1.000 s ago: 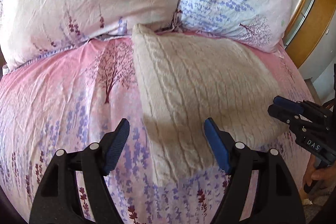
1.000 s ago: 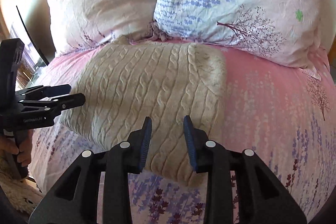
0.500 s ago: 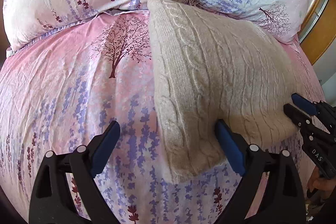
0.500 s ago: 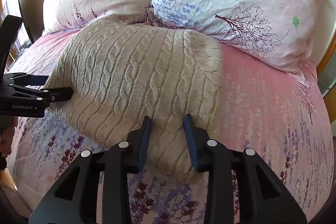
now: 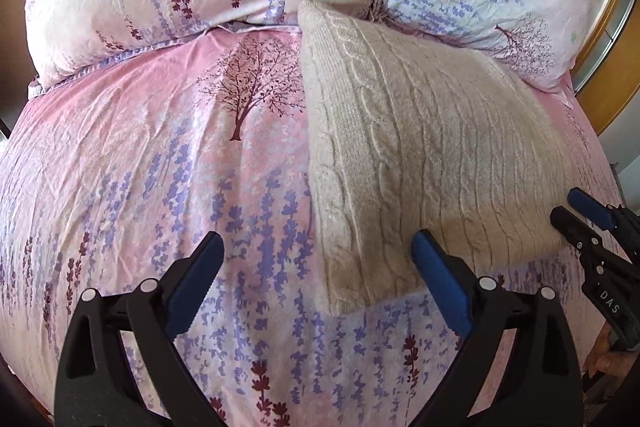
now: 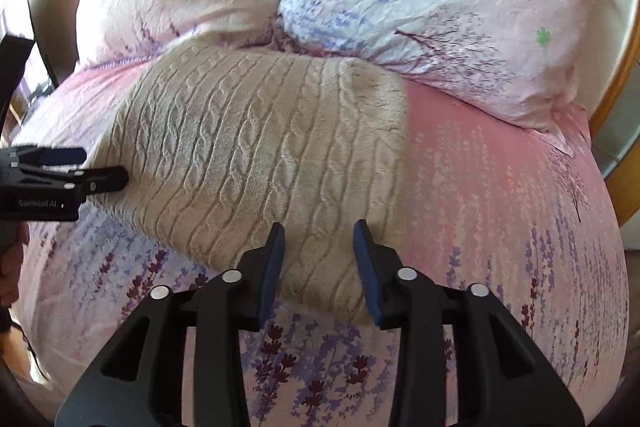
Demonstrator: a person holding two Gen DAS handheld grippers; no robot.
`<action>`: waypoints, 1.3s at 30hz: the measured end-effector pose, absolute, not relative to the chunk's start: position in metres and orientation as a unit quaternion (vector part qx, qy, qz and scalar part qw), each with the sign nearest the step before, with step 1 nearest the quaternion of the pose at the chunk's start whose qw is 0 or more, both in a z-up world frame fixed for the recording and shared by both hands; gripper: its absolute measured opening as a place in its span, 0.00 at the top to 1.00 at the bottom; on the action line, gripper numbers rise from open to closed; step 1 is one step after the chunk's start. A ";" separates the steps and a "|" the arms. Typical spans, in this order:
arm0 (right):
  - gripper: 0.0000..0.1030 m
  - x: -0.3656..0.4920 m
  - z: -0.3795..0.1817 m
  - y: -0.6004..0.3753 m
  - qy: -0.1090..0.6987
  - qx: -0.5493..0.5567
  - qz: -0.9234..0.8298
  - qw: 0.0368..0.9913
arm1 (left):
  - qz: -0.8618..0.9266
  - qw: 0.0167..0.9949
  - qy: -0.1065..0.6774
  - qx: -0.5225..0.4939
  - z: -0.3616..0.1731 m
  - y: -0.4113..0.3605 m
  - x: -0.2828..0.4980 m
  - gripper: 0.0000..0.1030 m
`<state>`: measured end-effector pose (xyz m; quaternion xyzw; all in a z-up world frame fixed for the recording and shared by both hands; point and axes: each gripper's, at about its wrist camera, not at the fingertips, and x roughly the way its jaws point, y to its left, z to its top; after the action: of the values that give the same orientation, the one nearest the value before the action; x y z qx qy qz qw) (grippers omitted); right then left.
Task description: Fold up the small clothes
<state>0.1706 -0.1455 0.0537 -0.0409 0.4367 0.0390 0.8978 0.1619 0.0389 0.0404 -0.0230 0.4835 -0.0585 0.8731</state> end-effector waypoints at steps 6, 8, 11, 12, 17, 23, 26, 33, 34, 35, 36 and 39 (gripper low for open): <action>0.06 0.144 0.059 -0.171 0.432 0.009 -0.013 0.902 | -0.049 0.891 0.450 -0.022 0.052 0.053 0.129 0.07; 0.06 0.140 0.056 -0.176 0.437 0.019 -0.029 0.899 | -0.044 0.895 0.443 -0.030 0.055 0.055 0.124 0.04; 0.05 0.136 0.057 -0.176 0.437 0.018 -0.044 0.898 | -0.030 0.903 0.426 -0.040 0.061 0.058 0.116 0.02; 0.04 0.135 0.059 -0.174 0.434 0.010 -0.051 0.900 | -0.028 0.907 0.419 -0.040 0.064 0.057 0.113 0.02; 0.01 0.136 0.064 -0.156 0.429 -0.028 -0.059 0.901 | -0.025 0.904 0.427 -0.011 0.065 0.040 0.111 0.02; 0.01 0.142 0.046 -0.144 0.476 -0.011 -0.027 0.879 | -0.026 0.881 0.472 0.003 0.045 0.023 0.114 0.02; 0.01 0.145 0.036 -0.141 0.497 -0.008 -0.021 0.867 | -0.019 0.875 0.483 0.016 0.038 0.017 0.116 0.02; 0.01 0.150 0.017 -0.137 0.532 0.007 -0.016 0.847 | -0.009 0.862 0.506 0.022 0.028 0.012 0.121 0.02; 0.01 0.151 0.015 -0.136 0.534 0.006 -0.017 0.845 | -0.008 0.862 0.507 0.021 0.027 0.013 0.121 0.02; 0.01 0.151 0.014 -0.136 0.535 0.005 -0.017 0.844 | -0.008 0.861 0.507 0.020 0.027 0.013 0.121 0.02; 0.01 0.151 0.012 -0.135 0.537 0.004 -0.018 0.844 | -0.008 0.861 0.508 0.019 0.026 0.013 0.121 0.02; 0.01 0.152 0.008 -0.134 0.540 0.000 -0.020 0.841 | -0.007 0.860 0.510 0.010 0.026 0.015 0.123 0.02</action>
<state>0.1515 -0.1339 0.0083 -0.0005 0.5401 -0.0199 0.8414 0.1231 0.0152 0.0255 0.0105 0.5105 -0.0073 0.8598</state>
